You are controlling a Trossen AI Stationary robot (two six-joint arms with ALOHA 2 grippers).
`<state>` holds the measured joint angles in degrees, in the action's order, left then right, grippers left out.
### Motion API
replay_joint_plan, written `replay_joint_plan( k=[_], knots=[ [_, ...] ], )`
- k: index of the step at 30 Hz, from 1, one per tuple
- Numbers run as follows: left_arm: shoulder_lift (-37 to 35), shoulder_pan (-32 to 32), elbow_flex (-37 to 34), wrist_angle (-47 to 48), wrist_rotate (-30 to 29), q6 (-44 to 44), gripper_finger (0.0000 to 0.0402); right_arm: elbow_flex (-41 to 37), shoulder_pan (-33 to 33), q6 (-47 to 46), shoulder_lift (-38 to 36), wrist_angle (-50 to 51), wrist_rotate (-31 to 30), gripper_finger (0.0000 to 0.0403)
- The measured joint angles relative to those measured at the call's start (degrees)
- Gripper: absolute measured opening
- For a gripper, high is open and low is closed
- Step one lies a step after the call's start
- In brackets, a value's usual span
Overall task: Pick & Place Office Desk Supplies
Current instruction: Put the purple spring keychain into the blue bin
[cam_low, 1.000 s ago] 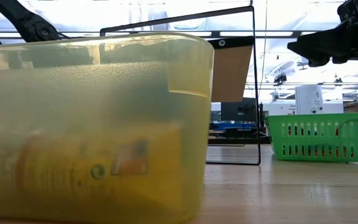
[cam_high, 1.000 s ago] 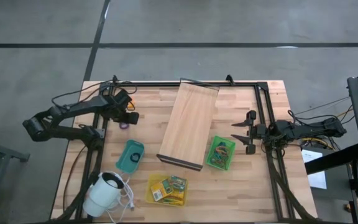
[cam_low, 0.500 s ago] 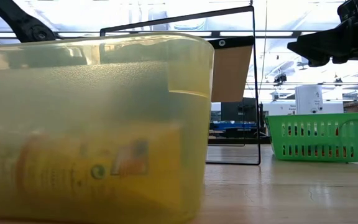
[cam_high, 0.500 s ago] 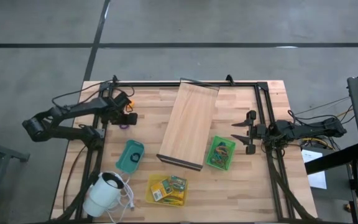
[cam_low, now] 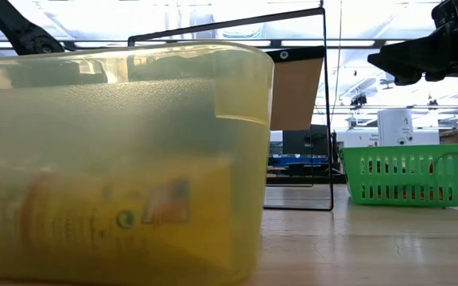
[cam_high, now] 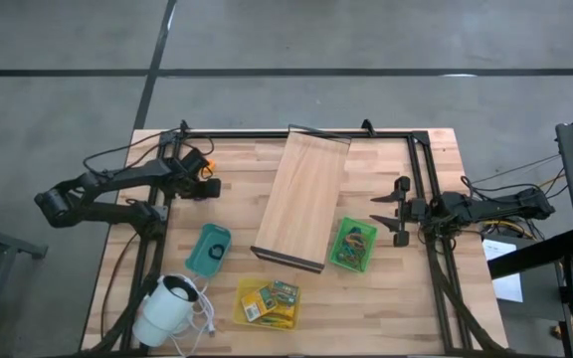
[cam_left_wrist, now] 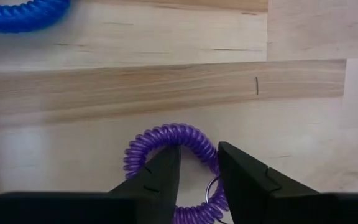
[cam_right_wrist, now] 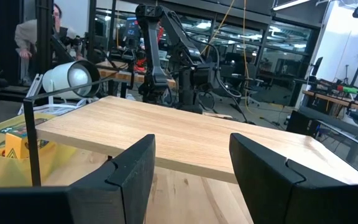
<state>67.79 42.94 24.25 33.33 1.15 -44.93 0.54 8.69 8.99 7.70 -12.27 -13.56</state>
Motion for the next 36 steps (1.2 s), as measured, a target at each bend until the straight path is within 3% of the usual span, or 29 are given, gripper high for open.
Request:
replay_joint_plan(
  k=[7,16,36],
  knots=[
    [0.0,0.0,-0.1,0.1,0.1,0.1,0.0110,0.0,0.0,0.0,0.0,0.0,0.0,0.0206],
    [0.0,0.0,-0.1,0.8,-0.3,0.8,0.0010,0.0,0.0,0.0,0.0,0.0,0.0,0.0206],
    [-0.6,-0.2,3.7,3.1,1.9,1.6,0.0009,0.0,0.0,0.0,0.0,0.0,0.0,0.0206]
  ],
)
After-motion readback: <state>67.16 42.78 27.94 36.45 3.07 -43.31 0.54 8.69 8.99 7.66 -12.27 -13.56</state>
